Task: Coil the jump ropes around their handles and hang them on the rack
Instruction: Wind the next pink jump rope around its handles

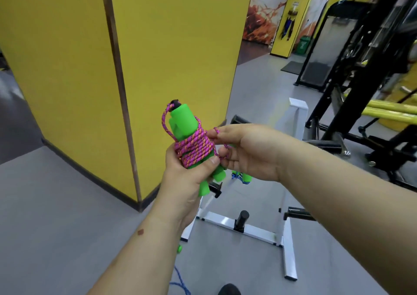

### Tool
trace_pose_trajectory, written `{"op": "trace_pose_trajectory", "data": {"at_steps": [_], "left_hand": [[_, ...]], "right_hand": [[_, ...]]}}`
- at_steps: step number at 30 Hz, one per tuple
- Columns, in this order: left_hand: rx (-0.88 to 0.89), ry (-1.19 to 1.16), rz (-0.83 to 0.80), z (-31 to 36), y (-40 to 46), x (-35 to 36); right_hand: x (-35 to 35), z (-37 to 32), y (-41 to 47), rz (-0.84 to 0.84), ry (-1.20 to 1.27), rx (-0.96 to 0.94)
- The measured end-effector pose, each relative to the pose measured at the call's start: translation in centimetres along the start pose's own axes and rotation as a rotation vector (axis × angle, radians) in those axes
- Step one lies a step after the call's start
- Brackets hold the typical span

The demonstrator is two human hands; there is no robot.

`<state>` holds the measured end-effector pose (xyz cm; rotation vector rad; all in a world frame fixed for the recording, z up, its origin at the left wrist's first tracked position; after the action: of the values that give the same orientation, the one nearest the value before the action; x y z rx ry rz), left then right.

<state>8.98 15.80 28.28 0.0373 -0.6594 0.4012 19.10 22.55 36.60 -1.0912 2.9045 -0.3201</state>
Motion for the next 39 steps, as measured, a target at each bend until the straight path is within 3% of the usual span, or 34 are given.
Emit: {"op": "trace_pose_trajectory", "data": {"at_steps": [6,16,23,32,36,39], "left_hand": [[-0.105,-0.106,0.058,-4.8,9.7,1.9],[-0.165,-0.251,0.224,-9.0,21.2,4.2],[-0.191,-0.303,0.260,-11.4,24.3,5.2],[-0.331,-0.315,0.356,-12.1,26.6,5.2],[-0.454,-0.370,0.283,-11.8,26.9,5.6],[-0.562,-0.421,0.214,-11.3,26.5,6.3]], "right_hand": [[-6.0,0.5,7.9,0.128,-0.237,0.086],[-12.5,0.1,19.2,0.171,-0.601,0.124],[-14.9,-1.5,21.8,0.182,-0.834,0.147],[-16.2,-1.2,24.1,0.280,-0.822,0.176],[-16.0,-1.4,24.5,0.307,-0.839,0.165],[-15.1,-2.0,24.3,0.293,-1.004,0.145]]}}
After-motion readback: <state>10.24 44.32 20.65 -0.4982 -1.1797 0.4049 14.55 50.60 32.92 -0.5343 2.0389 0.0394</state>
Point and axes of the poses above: each hand's wrist, its own y-axis towards the middle knuckle, its own x-axis out of the palm, z = x × y, the point moved 4 cm from there along y, towards the middle knuckle, and after that the axes turned 9 degrees about -x, right-handed, at the moved point
